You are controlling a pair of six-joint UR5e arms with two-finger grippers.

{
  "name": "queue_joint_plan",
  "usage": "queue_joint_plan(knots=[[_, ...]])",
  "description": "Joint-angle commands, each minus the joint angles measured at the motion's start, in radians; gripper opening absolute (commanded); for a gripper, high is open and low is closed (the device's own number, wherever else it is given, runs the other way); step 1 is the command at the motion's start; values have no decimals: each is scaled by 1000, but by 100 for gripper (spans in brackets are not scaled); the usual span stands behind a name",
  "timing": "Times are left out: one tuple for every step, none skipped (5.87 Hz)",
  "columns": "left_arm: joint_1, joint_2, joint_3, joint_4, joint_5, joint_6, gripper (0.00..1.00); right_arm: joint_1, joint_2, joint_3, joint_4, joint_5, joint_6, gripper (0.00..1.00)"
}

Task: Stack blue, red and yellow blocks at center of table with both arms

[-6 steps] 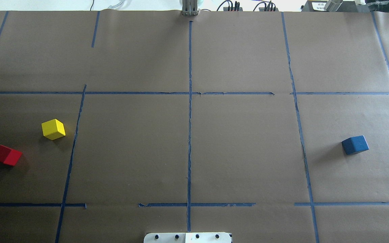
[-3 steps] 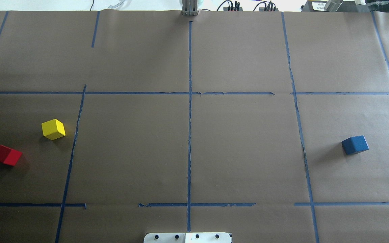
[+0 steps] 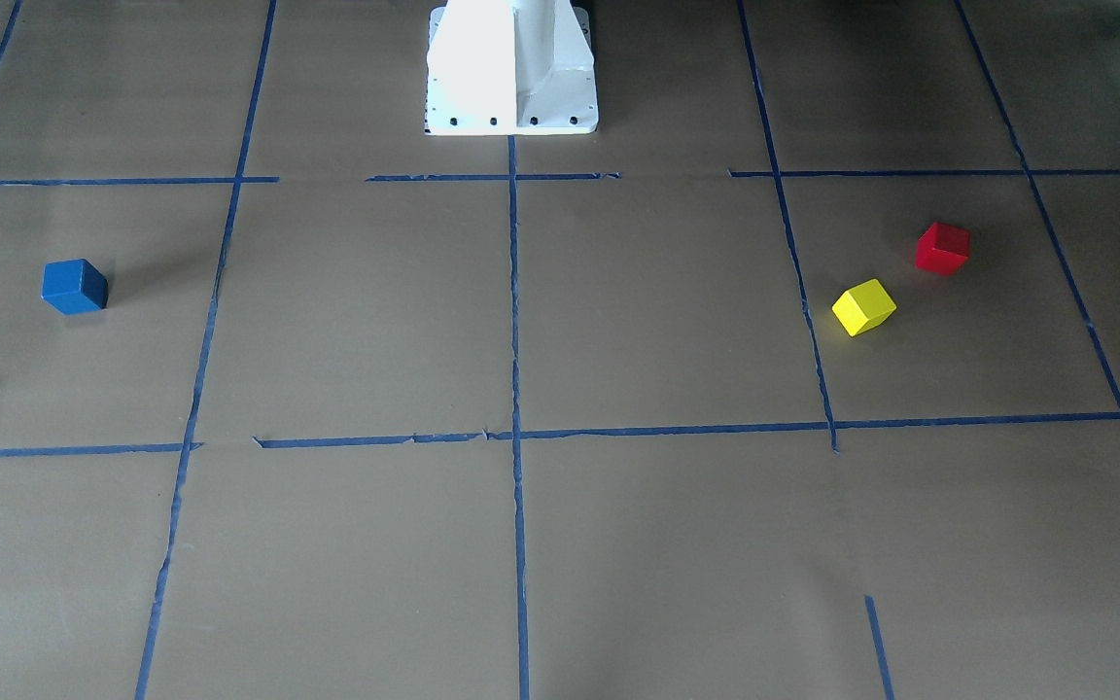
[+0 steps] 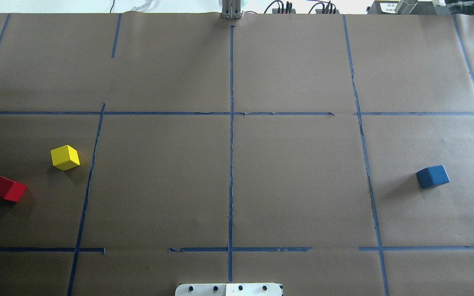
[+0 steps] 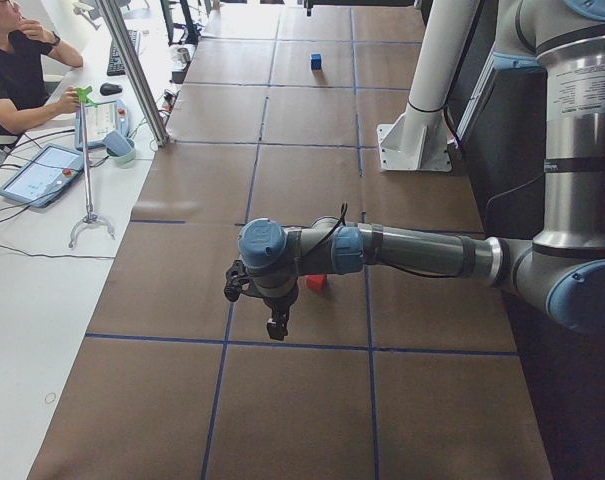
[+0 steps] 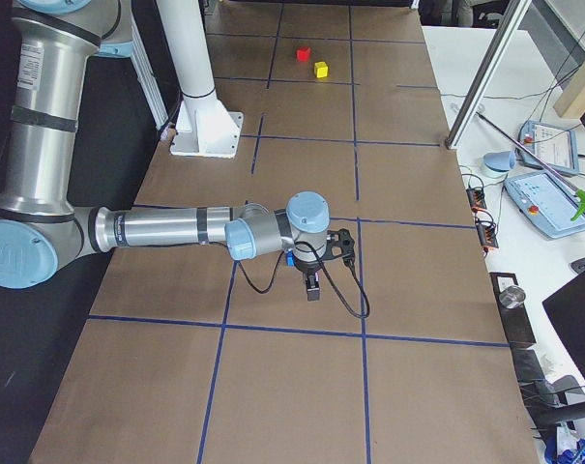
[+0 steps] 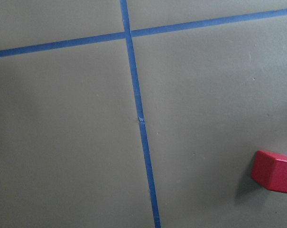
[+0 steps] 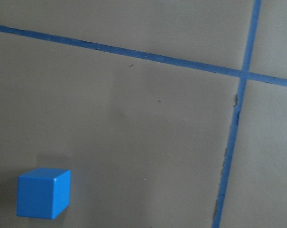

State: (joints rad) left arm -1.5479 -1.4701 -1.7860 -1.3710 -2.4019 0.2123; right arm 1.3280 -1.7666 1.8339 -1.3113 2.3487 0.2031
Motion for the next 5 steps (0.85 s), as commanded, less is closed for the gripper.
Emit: queue_joint_plan(knots=[[0, -4, -4, -2, -2, 2, 100, -134, 22, 4, 122, -8, 292, 100], [0, -4, -7, -3, -2, 2, 100, -212, 50, 5, 154, -41, 452, 100], [0, -4, -7, -3, -2, 2, 100, -263, 49, 5, 156, -90, 464, 100], [0, -1, -10, -3, -2, 1, 100, -294, 44, 5, 156, -92, 463, 100], [0, -4, -9, -3, -2, 2, 100, -320, 41, 4, 156, -92, 463, 100]])
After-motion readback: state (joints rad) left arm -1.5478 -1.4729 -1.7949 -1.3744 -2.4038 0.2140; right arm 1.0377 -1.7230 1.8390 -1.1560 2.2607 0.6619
